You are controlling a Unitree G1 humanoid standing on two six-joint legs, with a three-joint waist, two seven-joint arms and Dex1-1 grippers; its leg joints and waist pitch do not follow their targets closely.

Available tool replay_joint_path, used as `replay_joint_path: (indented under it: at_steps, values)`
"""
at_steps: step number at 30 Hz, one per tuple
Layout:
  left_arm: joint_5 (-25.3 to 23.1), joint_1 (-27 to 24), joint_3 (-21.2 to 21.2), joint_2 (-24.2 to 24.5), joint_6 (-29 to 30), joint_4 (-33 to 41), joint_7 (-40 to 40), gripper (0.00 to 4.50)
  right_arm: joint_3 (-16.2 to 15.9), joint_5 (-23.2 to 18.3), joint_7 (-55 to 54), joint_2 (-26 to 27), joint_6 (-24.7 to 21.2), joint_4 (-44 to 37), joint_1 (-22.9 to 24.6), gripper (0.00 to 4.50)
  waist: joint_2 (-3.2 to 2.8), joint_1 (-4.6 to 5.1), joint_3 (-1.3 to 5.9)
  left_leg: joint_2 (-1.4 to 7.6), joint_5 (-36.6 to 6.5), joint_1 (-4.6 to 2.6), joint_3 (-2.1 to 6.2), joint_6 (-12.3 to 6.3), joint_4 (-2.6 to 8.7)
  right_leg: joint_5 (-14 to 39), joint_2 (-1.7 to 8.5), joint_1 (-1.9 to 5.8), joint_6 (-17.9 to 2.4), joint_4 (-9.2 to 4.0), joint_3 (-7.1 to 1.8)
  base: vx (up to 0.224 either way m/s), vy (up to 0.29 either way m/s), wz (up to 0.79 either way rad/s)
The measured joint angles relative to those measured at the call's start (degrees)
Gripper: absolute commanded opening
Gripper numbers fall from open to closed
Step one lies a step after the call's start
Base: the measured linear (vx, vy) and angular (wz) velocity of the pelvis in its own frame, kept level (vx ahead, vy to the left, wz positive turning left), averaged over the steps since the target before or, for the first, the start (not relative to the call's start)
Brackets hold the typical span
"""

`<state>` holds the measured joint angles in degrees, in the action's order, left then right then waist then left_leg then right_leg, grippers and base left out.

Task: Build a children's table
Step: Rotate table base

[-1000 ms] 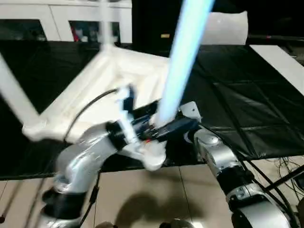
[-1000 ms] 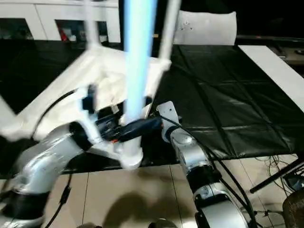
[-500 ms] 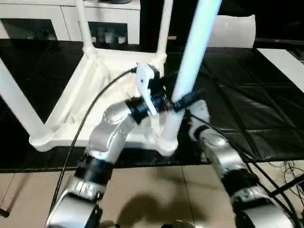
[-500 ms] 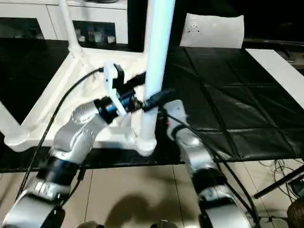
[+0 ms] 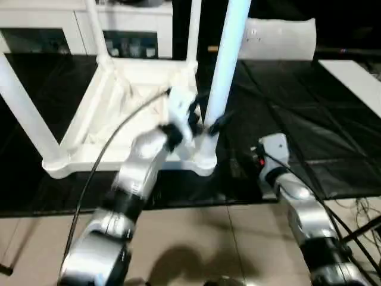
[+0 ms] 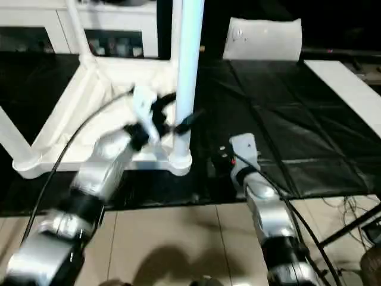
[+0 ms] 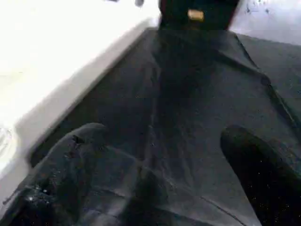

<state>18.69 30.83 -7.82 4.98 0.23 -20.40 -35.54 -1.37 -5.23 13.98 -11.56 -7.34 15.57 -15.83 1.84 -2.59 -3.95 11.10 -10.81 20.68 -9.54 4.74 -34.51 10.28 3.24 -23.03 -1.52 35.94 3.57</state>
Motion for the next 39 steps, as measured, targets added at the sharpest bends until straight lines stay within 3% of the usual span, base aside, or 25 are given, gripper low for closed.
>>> replay_joint_path:
  at_steps: [6, 10, 15, 19, 21, 22, 23, 24, 25, 26, 27, 28, 29, 30, 31, 32, 33, 36, 38, 39]
  values:
    - [4.24, -17.59, 0.11, 5.96, 9.03, 20.16, 0.98, 4.45, 0.84, -3.47, 1.23, 0.04, -5.87, -15.16, 6.70, 4.50, -0.02, -0.12, 0.04, 0.06, -0.03, 0.27, -0.02, -0.02, 0.06, 0.18, -0.01, -0.17, 0.11, -0.08, 0.05, 0.000, 0.000, 0.00]
    - [4.21, -25.36, 1.98, 8.27, 13.01, 28.29, 3.58, 4.45, 0.84, -5.38, 0.98, 0.18, -9.81, -22.01, 10.59, 4.50, 0.03, -0.20, 0.02, 0.05, -0.03, 0.16, -0.04, -0.04, 0.02, 0.42, 0.00, -0.15, 0.52, -0.16, 0.05, 0.000, 0.000, 0.00]
    - [-2.27, -32.49, 7.41, 8.02, 15.30, 33.40, 13.50, 4.45, 0.74, -8.47, -0.55, 1.50, -19.44, -31.91, 16.84, 4.50, 0.43, 0.21, 0.22, 0.02, -0.03, 0.17, 0.10, -0.04, 0.02, 0.49, 0.00, -0.06, 0.69, -0.31, 0.08, 0.000, 0.000, 0.00]
    - [-4.22, -32.71, 8.12, 7.29, 15.86, 33.35, 18.83, 4.45, 0.22, -8.59, -1.38, 1.34, -24.39, -33.86, 17.98, 4.50, 0.93, 0.50, 0.52, -0.01, -0.04, 0.20, 0.32, -0.05, 0.09, 0.48, -0.01, 0.05, 0.83, -0.97, 0.23, 0.000, 0.000, 0.00]
    - [-5.12, -32.55, 8.00, 5.77, 16.56, 33.38, 21.59, 4.45, -0.96, -7.64, -0.97, 0.65, -23.00, -33.77, 18.38, 4.50, 1.01, 0.82, 0.44, -0.04, -0.17, -0.42, 0.52, -0.24, 0.07, 0.57, 0.01, 0.57, 0.97, -1.59, 0.57, 0.000, 0.000, 0.00]
    - [-5.46, -32.51, 7.95, 4.80, 16.90, 33.40, 22.53, 4.45, -1.27, -7.24, -0.89, 0.02, -22.08, -33.74, 18.58, 4.50, 0.80, 1.03, 0.32, 0.03, -0.44, -0.96, 0.72, -0.52, 0.13, 0.57, 0.02, 1.25, 0.97, -2.45, 1.16, 0.000, 0.000, 0.00]
    - [-5.74, -32.51, 7.77, 4.39, 17.06, 33.45, 22.95, 4.45, -1.28, -6.83, -0.91, -0.24, -21.69, -33.77, 18.57, 4.50, 0.37, 1.43, 0.02, 0.45, -0.64, -1.63, 0.93, -0.53, 0.24, 0.58, 0.02, 2.44, 0.98, -3.48, 2.43, 0.000, 0.000, 0.00]
    - [-6.28, -32.42, 7.82, 4.18, 17.42, 33.73, 23.47, 4.45, -1.18, -6.56, -1.12, -0.08, -21.81, -33.79, 18.48, 4.50, -0.23, 2.17, -0.38, 1.19, -0.68, -2.47, 1.08, -0.50, 0.43, 1.63, 0.16, 4.21, 1.01, -4.11, 3.95, 0.000, 0.000, 0.00]
    - [-6.69, -32.12, 7.76, 4.18, 17.52, 34.03, 23.60, 4.45, -1.11, -6.51, -1.19, 0.15, -22.04, -33.86, 18.63, 4.50, -0.15, 1.59, -0.59, 1.34, -0.72, -2.62, 0.61, -0.44, 0.69, 3.78, 0.44, 4.38, 0.65, -0.87, 4.23, 0.000, 0.000, 0.00]
    - [-7.18, -31.20, 7.52, 4.35, 17.55, 34.10, 23.64, 4.45, -0.62, -6.56, -1.25, 0.12, -22.30, -33.99, 18.91, 4.50, 1.04, 1.21, -0.51, 1.16, -0.72, -3.20, -0.26, -0.43, 0.58, 5.64, 1.12, 4.70, 0.32, 2.68, 3.40, 0.000, 0.000, 0.00]
    - [-7.39, -30.70, 7.32, 4.23, 17.42, 34.44, 23.90, 4.45, -0.18, -6.67, -1.28, 0.03, -22.66, -33.93, 18.66, 4.50, 2.75, 0.43, -0.20, 0.52, -0.88, -3.89, -1.28, -0.15, 0.07, 7.81, 1.60, 5.64, 1.55, 3.96, 0.96, 0.019, -0.078, -0.13]
    - [-7.82, -31.00, 6.98, 3.96, 17.32, 34.43, 24.10, 4.45, 0.24, -6.72, -1.30, -0.20, -23.10, -33.93, 18.47, 4.50, 2.89, 0.11, -0.12, 0.49, -2.06, -4.31, -1.15, 0.27, -1.14, 8.11, 1.17, 5.23, 1.45, 4.02, 0.78, 0.087, -0.079, -0.23]
    - [-8.31, -31.58, 6.32, 3.82, 17.30, 34.41, 24.30, 4.45, 0.71, -6.74, -1.31, -0.52, -23.46, -33.92, 18.42, 4.50, 2.48, -0.54, -0.01, 0.62, -4.40, -3.36, -0.60, -0.81, -3.22, 8.15, 1.04, 5.41, 1.41, 3.81, 0.84, 0.087, -0.079, -0.23]
    - [-8.49, -31.95, 5.23, 3.79, 17.32, 34.35, 24.38, 4.45, 1.12, -6.72, -1.33, -0.73, -23.56, -33.86, 18.43, 4.50, 1.93, -1.00, 0.18, 0.10, -5.20, -2.40, 0.52, -2.16, -5.01, 8.15, 0.91, 5.75, 1.41, 3.64, 0.88, 0.140, -0.012, -0.15]
    - [-8.69, -32.04, 4.30, 3.73, 17.39, 34.32, 24.39, 4.45, 1.48, -6.71, -1.36, -0.85, -23.60, -33.47, 18.58, 4.50, 1.36, -1.02, 0.39, -1.09, -5.58, -2.19, 1.07, -2.76, -4.73, 8.14, 0.77, 5.95, 1.40, 3.24, 0.72, 0.131, 0.008, 0.10]
    - [-8.86, -31.95, 4.06, 3.69, 17.40, 34.56, 24.39, 4.45, 1.60, -6.68, -1.38, -1.07, -23.55, -33.33, 18.54, 4.50, 0.84, -1.01, 0.69, -1.22, -4.68, -2.47, 1.19, -1.78, -2.93, 8.11, 0.06, 6.02, 1.38, 2.86, 0.62, 0.131, 0.008, 0.10]
    - [-8.99, -32.08, 4.39, 3.98, 17.50, 34.95, 24.48, 4.45, 1.37, -6.67, -1.36, -0.76, -23.55, -33.18, 18.54, 4.50, 0.37, -0.86, 1.09, -0.97, -4.23, -2.64, 1.40, -1.12, -2.63, 7.86, -0.09, 6.34, 1.29, 2.35, 0.80, 0.094, 0.023, 0.05]
    - [-9.44, -32.64, 5.36, 4.28, 18.17, 35.00, 24.59, 4.45, 0.43, -6.62, -1.10, -0.41, -23.51, -33.29, 18.01, 4.50, 1.23, 0.06, 1.44, -1.34, -4.21, -3.34, 1.56, -1.38, -1.11, 7.30, -0.27, 6.47, 0.25, 0.49, 0.60, 0.126, 0.032, 0.05]
    - [-9.51, -32.75, 5.98, 4.84, 18.47, 35.07, 24.62, 4.45, 0.15, -6.40, -0.82, -0.60, -23.37, -33.49, 18.01, 4.50, 1.72, 1.52, 1.84, -1.59, -4.80, -3.60, 1.56, -1.99, -1.04, 7.92, -0.06, 6.61, -0.03, 0.61, 0.57, 0.150, 0.022, -0.01]
    - [-9.52, -32.74, 5.86, 4.71, 18.47, 35.28, 24.63, 4.45, -0.04, -6.35, -0.49, -1.06, -23.39, -33.49, 18.03, 4.50, 2.08, 1.93, 2.12, -1.71, -5.10, -3.45, 1.46, -2.47, -1.11, 8.17, -0.02, 7.13, 0.26, 0.54, 0.44, 0.128, 0.023, 0.04]
